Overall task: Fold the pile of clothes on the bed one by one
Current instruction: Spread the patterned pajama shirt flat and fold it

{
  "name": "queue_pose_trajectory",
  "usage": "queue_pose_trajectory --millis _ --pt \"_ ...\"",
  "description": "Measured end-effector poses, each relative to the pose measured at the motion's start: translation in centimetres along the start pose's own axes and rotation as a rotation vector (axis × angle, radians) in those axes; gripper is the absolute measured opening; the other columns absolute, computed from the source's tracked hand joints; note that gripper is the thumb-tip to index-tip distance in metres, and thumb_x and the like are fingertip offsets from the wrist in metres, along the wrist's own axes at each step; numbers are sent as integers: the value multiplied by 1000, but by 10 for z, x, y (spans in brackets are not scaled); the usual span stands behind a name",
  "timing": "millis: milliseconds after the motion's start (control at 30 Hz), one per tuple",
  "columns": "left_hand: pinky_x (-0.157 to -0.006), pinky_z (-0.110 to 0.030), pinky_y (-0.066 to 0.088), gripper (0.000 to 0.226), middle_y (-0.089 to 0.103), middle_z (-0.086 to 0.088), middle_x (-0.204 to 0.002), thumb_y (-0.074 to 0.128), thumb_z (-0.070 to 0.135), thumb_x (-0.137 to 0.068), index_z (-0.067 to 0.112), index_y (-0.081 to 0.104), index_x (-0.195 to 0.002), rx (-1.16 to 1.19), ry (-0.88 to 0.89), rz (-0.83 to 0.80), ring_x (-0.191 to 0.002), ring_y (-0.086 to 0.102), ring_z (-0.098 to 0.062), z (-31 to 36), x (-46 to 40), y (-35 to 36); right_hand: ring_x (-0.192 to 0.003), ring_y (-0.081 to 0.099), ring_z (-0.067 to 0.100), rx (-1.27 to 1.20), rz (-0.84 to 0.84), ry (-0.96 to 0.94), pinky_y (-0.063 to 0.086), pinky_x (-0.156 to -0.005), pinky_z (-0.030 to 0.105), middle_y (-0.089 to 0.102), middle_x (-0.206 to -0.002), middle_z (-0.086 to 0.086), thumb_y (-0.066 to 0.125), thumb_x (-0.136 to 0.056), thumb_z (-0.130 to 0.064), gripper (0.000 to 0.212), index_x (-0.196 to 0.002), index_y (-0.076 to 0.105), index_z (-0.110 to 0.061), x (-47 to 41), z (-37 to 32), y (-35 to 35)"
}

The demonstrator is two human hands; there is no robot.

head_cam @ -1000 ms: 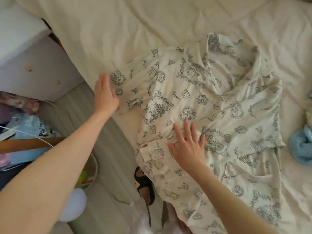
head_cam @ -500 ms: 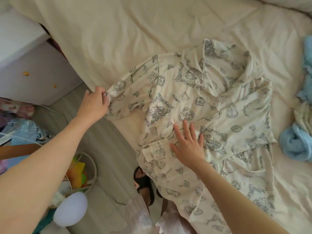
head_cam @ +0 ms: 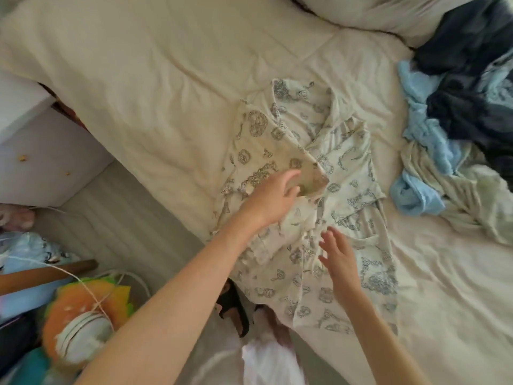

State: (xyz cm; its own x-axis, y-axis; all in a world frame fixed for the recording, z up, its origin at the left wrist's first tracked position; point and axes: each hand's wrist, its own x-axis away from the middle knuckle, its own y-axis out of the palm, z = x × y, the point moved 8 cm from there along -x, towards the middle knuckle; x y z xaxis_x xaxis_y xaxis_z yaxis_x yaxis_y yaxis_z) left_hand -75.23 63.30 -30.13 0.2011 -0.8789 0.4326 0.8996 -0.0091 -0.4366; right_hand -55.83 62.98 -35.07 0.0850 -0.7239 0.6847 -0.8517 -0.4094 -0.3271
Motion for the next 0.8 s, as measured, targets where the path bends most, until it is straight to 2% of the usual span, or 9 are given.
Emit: queue_pose_trajectory --millis 67,133,200,267,400,467,600,700,800 --pt "-107 -27 25 47 39 -3 -146 48 19 -97 16 37 -142 -46 -76 159 -134 34 -17 -37 10 -16 -125 47 22 77 -28 35 41 -104 45 47 -141 6 42 -100 -31 42 -140 41 -18 -3 13 -9" --pt "-110 -35 27 53 39 -7 -144 55 23 -93 14 37 -142 -146 -206 212 -134 33 -23 -87 24 -21 -124 48 21 87 -65 55 42 -103 43 46 -141 5 43 -100 -32 44 -141 40 -17 -8 22 -6" --pt "-107 -38 30 60 39 -8 -141 61 35 -89 16 37 -141 -186 -336 188 -132 35 -26 -124 39 -7 -120 50 19 100 -98 58 44 -101 41 49 -137 5 45 -99 -31 44 -140 41 -16 -15 27 4" --pt "-105 -37 31 67 36 -8 -140 64 44 -83 19 38 -140 -185 -366 156 -130 34 -24 -132 49 23 -117 53 18 94 -136 72 45 -100 40 53 -133 5 45 -100 -29 40 -137 45 -14 -21 31 16" --pt "-108 -37 29 76 29 -6 -144 66 42 -83 18 29 -145 -136 -420 104 -134 27 -23 -129 59 87 -107 57 14 59 -184 93 50 -90 34 57 -126 1 44 -100 -28 35 -132 51 -16 -19 42 20" --pt "-106 -33 30 66 33 -7 -139 65 34 -85 13 36 -140 -156 -467 175 -130 30 -23 -129 62 98 -107 57 13 64 -192 86 50 -87 31 58 -123 -1 45 -99 -28 34 -130 53 -18 -18 46 8" --pt "-94 -28 36 19 45 -8 -126 57 21 -92 8 61 -105 -279 -454 392 -121 40 -23 -110 65 83 -96 62 11 16 -234 127 50 -77 25 65 -106 -4 47 -99 -31 27 -118 60 -18 -15 54 -21" --pt "-92 -27 39 16 53 -8 -121 54 20 -94 6 60 -98 -312 -339 475 -113 49 -20 -78 72 73 -94 65 14 -26 -286 167 53 -81 29 69 -101 0 49 -98 -33 25 -113 62 -18 -11 57 -37" --pt "-60 -12 40 15 58 3 -89 49 25 -96 11 55 -98 -181 -233 396 -73 54 -7 -38 80 91 -97 67 16 -133 -345 229 54 -81 32 70 -103 1 48 -97 -40 29 -111 62 -18 -5 58 -46"
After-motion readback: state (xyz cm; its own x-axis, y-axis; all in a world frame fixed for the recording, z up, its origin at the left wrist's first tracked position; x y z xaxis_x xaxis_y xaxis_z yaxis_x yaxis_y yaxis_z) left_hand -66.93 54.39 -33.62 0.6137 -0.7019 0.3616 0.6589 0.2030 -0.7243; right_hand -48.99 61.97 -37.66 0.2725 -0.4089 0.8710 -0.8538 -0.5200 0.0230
